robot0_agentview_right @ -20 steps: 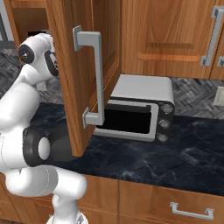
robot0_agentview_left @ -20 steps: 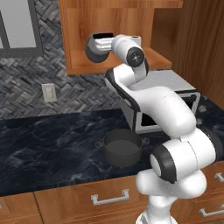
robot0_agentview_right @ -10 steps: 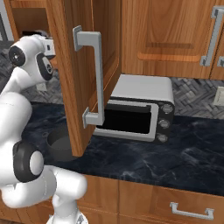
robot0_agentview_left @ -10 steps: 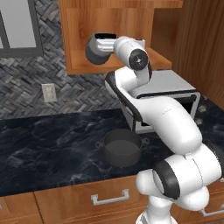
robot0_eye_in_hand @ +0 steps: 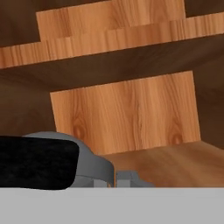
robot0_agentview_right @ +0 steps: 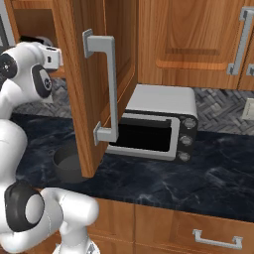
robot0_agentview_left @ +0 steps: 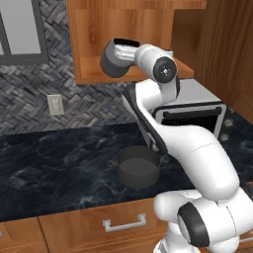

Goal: Pick the kettle from the cabinet and place it on a stove burner. Then pick the pot from the counter and place it on another stove burner. Finally, turn both burners on.

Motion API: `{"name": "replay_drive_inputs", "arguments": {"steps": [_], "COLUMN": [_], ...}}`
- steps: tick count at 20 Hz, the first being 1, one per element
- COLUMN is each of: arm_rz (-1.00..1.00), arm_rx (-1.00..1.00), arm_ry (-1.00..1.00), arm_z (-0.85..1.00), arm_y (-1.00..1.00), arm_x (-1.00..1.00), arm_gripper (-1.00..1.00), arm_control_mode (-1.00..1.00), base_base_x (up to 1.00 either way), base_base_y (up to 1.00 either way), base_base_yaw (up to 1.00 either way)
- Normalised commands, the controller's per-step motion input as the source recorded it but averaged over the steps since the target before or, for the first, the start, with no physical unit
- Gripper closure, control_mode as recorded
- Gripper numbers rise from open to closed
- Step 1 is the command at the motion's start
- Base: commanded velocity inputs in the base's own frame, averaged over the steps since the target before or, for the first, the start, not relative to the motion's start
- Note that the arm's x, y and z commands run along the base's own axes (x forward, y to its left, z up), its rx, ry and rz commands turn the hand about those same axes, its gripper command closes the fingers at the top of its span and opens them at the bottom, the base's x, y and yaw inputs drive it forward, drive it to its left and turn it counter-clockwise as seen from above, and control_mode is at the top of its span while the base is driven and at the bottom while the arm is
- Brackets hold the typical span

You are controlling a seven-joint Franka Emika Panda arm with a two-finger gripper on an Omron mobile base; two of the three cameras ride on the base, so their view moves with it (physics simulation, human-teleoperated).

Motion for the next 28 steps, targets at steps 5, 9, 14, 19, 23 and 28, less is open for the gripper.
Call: {"name": "replay_drive_inputs", "arguments": {"steps": [5,9,14,19,23,28], "arm_rz": [-0.03,-0.02,-0.01,0.00,0.00,0.00], "arm_rx": [0.08,0.07,0.05,0.02,0.00,0.02], "arm_ry": [0.07,0.05,0.05,0.03,0.03,0.03], "arm_z": [0.00,-0.02,-0.11,-0.19,-0.14,-0.13], "arm_y": [-0.09,-0.11,-0.08,-0.04,0.00,-0.04], "arm_x": [-0.39,-0.40,-0.37,-0.38,-0.17,-0.17], "arm_gripper": [1.00,1.00,1.00,1.00,1.00,1.00], "arm_control_mode": [-1.00,-1.00,-1.00,-1.00,-1.00,-1.00], "base_base_x": [0.00,0.00,0.00,0.00,0.00,0.00], "base_base_y": [0.00,0.00,0.00,0.00,0.00,0.00], "base_base_yaw": [0.00,0.00,0.00,0.00,0.00,0.00]}}
